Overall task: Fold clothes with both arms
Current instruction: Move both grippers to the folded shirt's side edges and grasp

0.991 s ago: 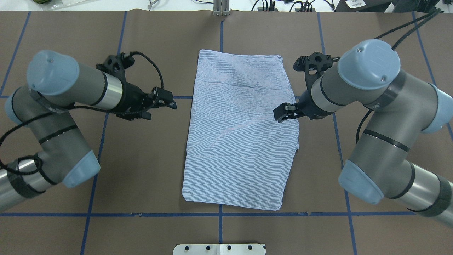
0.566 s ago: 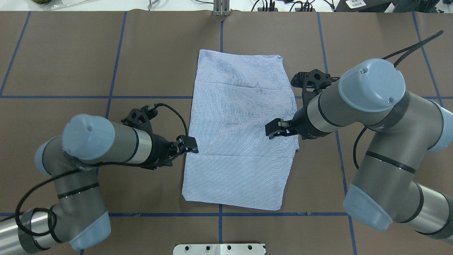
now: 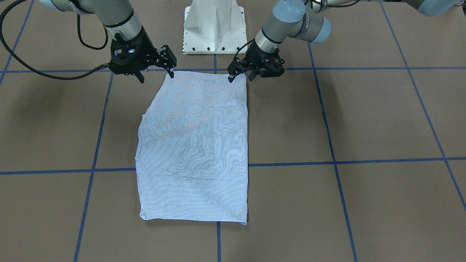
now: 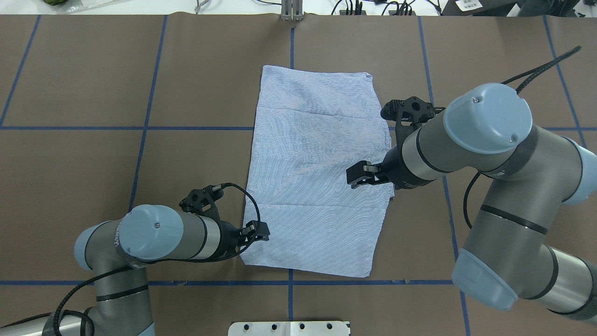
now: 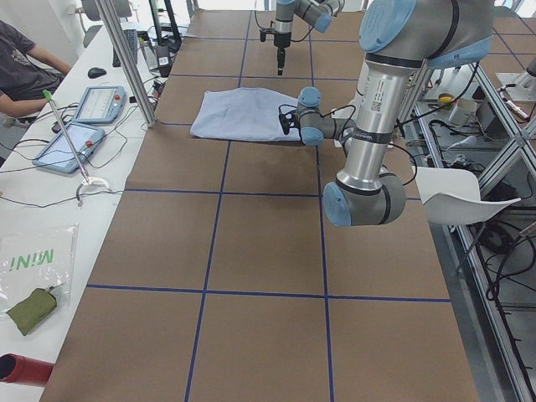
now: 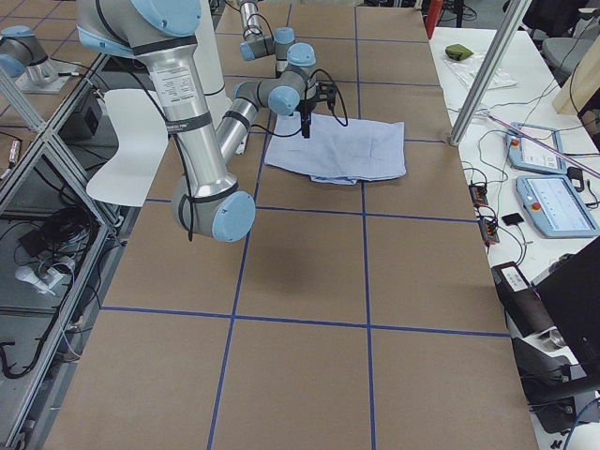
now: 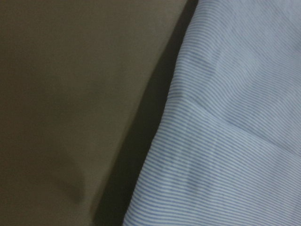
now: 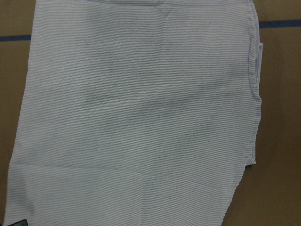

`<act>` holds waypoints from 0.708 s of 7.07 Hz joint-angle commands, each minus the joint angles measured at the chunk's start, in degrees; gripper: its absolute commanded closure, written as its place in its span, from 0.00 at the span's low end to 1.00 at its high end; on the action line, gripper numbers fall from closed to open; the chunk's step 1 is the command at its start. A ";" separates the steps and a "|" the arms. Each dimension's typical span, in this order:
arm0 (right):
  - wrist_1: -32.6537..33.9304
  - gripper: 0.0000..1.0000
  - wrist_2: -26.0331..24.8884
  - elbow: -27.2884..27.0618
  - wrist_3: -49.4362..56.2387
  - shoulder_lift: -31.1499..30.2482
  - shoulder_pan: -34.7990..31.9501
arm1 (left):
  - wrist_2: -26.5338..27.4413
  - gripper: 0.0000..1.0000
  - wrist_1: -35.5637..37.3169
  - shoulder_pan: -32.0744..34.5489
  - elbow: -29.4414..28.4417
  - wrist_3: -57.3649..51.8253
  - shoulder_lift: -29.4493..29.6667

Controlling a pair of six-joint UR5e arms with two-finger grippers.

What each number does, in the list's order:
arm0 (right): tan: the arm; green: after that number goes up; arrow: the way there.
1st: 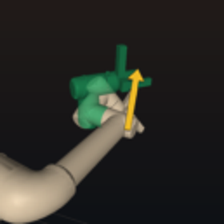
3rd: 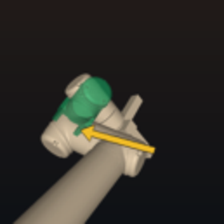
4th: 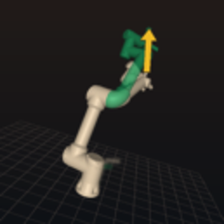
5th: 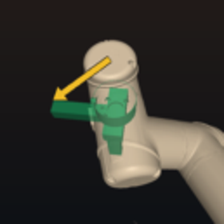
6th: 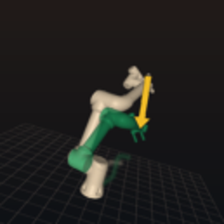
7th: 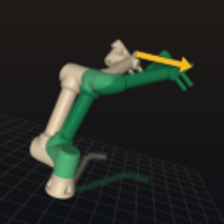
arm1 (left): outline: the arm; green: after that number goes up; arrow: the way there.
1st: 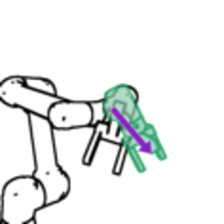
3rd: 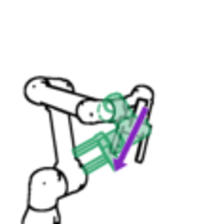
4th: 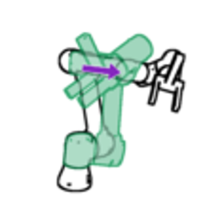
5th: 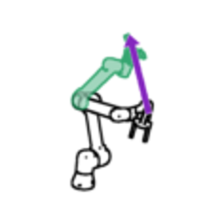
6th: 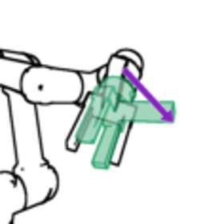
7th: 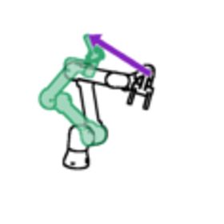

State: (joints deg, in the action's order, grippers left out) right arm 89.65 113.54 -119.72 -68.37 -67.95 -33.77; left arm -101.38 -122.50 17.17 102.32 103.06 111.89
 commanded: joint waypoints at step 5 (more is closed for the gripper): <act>0.26 0.00 0.10 -0.16 -0.53 -0.08 -0.06 | -0.22 0.89 0.16 -0.12 0.51 0.03 0.00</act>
State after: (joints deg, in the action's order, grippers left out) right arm 89.87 113.64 -119.82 -68.62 -68.02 -33.83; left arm -101.53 -122.39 16.99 102.36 103.10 111.96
